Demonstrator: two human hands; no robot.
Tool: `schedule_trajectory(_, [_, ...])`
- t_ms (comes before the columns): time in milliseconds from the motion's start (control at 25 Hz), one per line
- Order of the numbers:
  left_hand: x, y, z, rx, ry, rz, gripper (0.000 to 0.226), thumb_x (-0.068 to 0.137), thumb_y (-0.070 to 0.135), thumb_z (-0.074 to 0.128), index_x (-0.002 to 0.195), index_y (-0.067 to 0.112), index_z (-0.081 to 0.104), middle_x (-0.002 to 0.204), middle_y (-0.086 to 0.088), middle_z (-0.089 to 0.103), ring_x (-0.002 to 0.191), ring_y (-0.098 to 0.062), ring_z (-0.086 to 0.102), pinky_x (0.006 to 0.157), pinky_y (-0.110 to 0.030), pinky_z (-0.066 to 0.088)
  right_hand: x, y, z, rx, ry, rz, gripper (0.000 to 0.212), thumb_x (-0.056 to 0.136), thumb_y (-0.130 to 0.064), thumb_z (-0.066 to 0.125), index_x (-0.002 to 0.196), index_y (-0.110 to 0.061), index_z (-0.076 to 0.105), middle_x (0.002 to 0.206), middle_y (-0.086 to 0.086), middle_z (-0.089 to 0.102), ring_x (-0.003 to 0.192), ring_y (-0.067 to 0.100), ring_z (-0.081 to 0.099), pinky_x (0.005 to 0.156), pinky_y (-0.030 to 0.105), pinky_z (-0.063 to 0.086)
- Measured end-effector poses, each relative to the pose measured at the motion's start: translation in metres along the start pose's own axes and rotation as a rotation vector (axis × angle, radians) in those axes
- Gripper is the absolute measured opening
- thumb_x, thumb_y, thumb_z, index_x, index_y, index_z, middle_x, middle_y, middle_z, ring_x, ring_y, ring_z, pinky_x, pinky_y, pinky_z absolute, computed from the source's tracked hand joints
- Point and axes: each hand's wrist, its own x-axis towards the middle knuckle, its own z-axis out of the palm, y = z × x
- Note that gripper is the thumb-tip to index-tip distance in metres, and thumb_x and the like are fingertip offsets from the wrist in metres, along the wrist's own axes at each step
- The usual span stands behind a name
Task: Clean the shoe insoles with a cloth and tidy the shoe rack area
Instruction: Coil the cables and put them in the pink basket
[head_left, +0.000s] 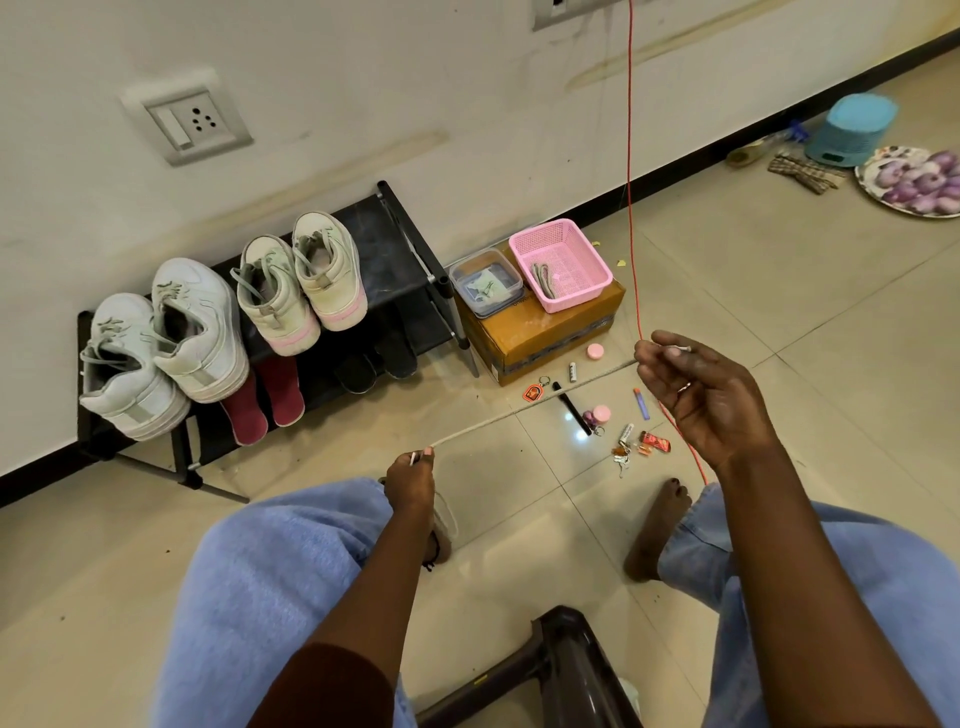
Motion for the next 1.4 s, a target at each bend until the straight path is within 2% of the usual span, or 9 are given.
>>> schedule_trajectory(80, [-0.001, 0.002, 0.001, -0.025, -0.017, -0.022, 0.031, 0.097, 0.031, 0.049, 0.112, 0.006, 0.059, 0.096, -0.018, 0.064, 0.087, -0.032, 0.057, 0.080, -0.035, 0.047, -0.001, 0.004, 0.004, -0.356, 0.033, -0.084, 0.019, 0.092, -0.008, 0.050, 0.102, -0.003, 0.065, 0.074, 0.004, 0.065, 0.067, 0.014, 0.059, 0.066, 0.025, 0.050])
schedule_trajectory(200, [-0.012, 0.013, 0.004, -0.229, -0.073, 0.007, 0.015, 0.096, 0.015, 0.048, 0.110, 0.016, 0.052, 0.073, -0.007, 0.052, 0.063, -0.017, 0.048, 0.058, -0.027, 0.040, -0.002, 0.013, 0.016, -0.724, 0.065, -0.167, 0.015, 0.089, -0.014, 0.057, 0.096, -0.009, 0.069, 0.089, 0.004, 0.065, 0.082, 0.015, 0.055, 0.072, 0.022, 0.044])
schedule_trajectory(440, [-0.047, 0.045, 0.012, -0.666, -0.294, -0.005, 0.024, 0.092, 0.004, 0.032, 0.076, 0.012, 0.048, 0.063, 0.001, 0.037, 0.046, -0.006, 0.032, 0.043, -0.018, 0.027, -0.009, 0.043, 0.044, -0.777, -0.067, -0.121, 0.024, 0.089, -0.002, 0.053, 0.109, -0.009, 0.065, 0.087, 0.001, 0.066, 0.081, 0.012, 0.060, 0.067, 0.011, 0.047])
schedule_trajectory(520, [-0.060, 0.054, 0.015, -0.665, -0.368, 0.059, 0.027, 0.095, 0.004, 0.032, 0.079, 0.011, 0.051, 0.066, -0.001, 0.041, 0.052, -0.007, 0.036, 0.046, -0.018, 0.030, -0.010, 0.056, 0.053, -0.834, -0.074, -0.113, 0.022, 0.089, -0.001, 0.053, 0.106, -0.006, 0.067, 0.082, 0.005, 0.066, 0.077, 0.017, 0.060, 0.070, 0.022, 0.051])
schedule_trajectory(640, [-0.076, 0.066, 0.019, -0.621, -0.510, 0.146, 0.028, 0.101, 0.009, 0.033, 0.088, 0.011, 0.057, 0.080, -0.004, 0.052, 0.069, -0.011, 0.049, 0.062, -0.022, 0.042, -0.012, 0.072, 0.061, -0.832, -0.028, -0.132, 0.015, 0.082, -0.003, 0.065, 0.092, -0.013, 0.068, 0.079, 0.007, 0.069, 0.076, 0.022, 0.066, 0.074, 0.037, 0.054])
schedule_trajectory(760, [-0.088, 0.073, 0.018, -0.575, -0.637, 0.234, 0.024, 0.100, 0.012, 0.040, 0.093, 0.012, 0.063, 0.097, -0.005, 0.063, 0.092, -0.016, 0.059, 0.087, -0.033, 0.048, -0.016, 0.077, 0.065, -0.778, 0.016, -0.149, 0.010, 0.076, -0.005, 0.071, 0.081, -0.012, 0.069, 0.076, 0.003, 0.070, 0.073, 0.014, 0.068, 0.071, 0.026, 0.055])
schedule_trajectory(880, [-0.094, 0.079, 0.015, -0.591, -0.674, 0.286, 0.020, 0.096, 0.009, 0.048, 0.098, 0.013, 0.067, 0.096, -0.002, 0.069, 0.096, -0.014, 0.064, 0.094, -0.029, 0.048, -0.016, 0.078, 0.064, -0.724, 0.033, -0.165, 0.011, 0.079, -0.006, 0.069, 0.088, -0.011, 0.072, 0.077, -0.001, 0.070, 0.071, 0.005, 0.066, 0.068, 0.015, 0.052])
schedule_trajectory(1040, [-0.094, 0.080, 0.012, -0.551, -0.632, 0.315, 0.016, 0.089, 0.007, 0.058, 0.099, 0.012, 0.069, 0.100, -0.005, 0.070, 0.099, -0.017, 0.064, 0.094, -0.028, 0.048, -0.015, 0.078, 0.065, -0.689, 0.035, -0.161, 0.010, 0.082, -0.004, 0.065, 0.089, -0.009, 0.070, 0.080, 0.005, 0.070, 0.075, 0.011, 0.067, 0.068, 0.014, 0.052])
schedule_trajectory(1400, [-0.091, 0.084, 0.004, -0.456, -0.704, 0.264, 0.013, 0.086, 0.001, 0.061, 0.087, 0.011, 0.070, 0.076, 0.001, 0.072, 0.072, -0.011, 0.065, 0.066, -0.021, 0.052, -0.017, 0.071, 0.063, -0.577, -0.006, -0.030, 0.013, 0.079, 0.006, 0.063, 0.079, -0.006, 0.059, 0.073, 0.007, 0.063, 0.067, 0.013, 0.062, 0.061, 0.018, 0.053])
